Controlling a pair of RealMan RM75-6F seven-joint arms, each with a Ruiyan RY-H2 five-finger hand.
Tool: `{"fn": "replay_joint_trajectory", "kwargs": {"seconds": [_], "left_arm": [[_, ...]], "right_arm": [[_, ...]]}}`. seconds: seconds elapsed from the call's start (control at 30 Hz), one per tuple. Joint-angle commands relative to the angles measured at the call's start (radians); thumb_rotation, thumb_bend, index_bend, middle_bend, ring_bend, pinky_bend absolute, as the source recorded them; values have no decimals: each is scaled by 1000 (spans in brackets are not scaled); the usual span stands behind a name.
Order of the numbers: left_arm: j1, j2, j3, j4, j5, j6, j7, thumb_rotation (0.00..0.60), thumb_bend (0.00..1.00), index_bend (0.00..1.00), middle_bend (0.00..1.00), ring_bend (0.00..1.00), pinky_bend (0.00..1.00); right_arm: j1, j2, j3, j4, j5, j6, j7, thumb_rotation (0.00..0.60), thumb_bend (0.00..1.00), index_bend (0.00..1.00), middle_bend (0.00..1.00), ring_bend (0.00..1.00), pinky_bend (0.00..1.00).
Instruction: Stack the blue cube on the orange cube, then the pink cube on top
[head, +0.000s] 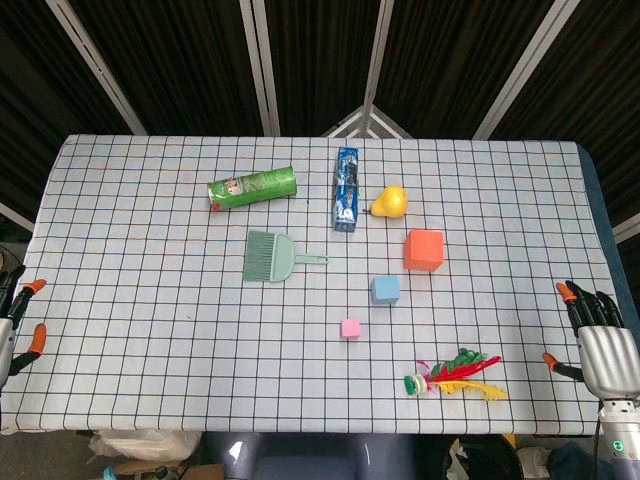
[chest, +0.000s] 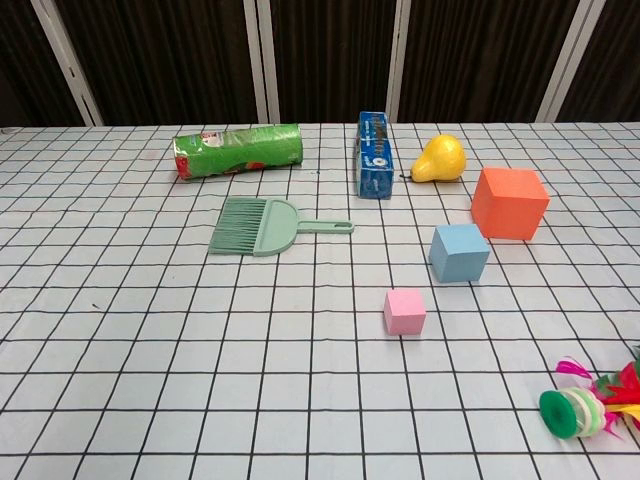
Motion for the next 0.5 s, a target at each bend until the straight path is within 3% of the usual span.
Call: {"fn": "replay_joint_trajectory", "kwargs": {"seconds": [0.03, 0.5], "left_arm": [[1, 2, 0, -1, -1, -1, -3, 600, 536, 170, 12, 0, 0], [7, 0, 3, -8, 10, 11, 9, 600, 536, 170, 11, 0, 0]], "right_arm": [[-1, 0, -1, -1, -1, 1, -4, 600, 152, 25, 98, 145, 95], [-2, 6, 0, -2, -1, 1, 7, 600, 152, 25, 98, 145, 95]]}}
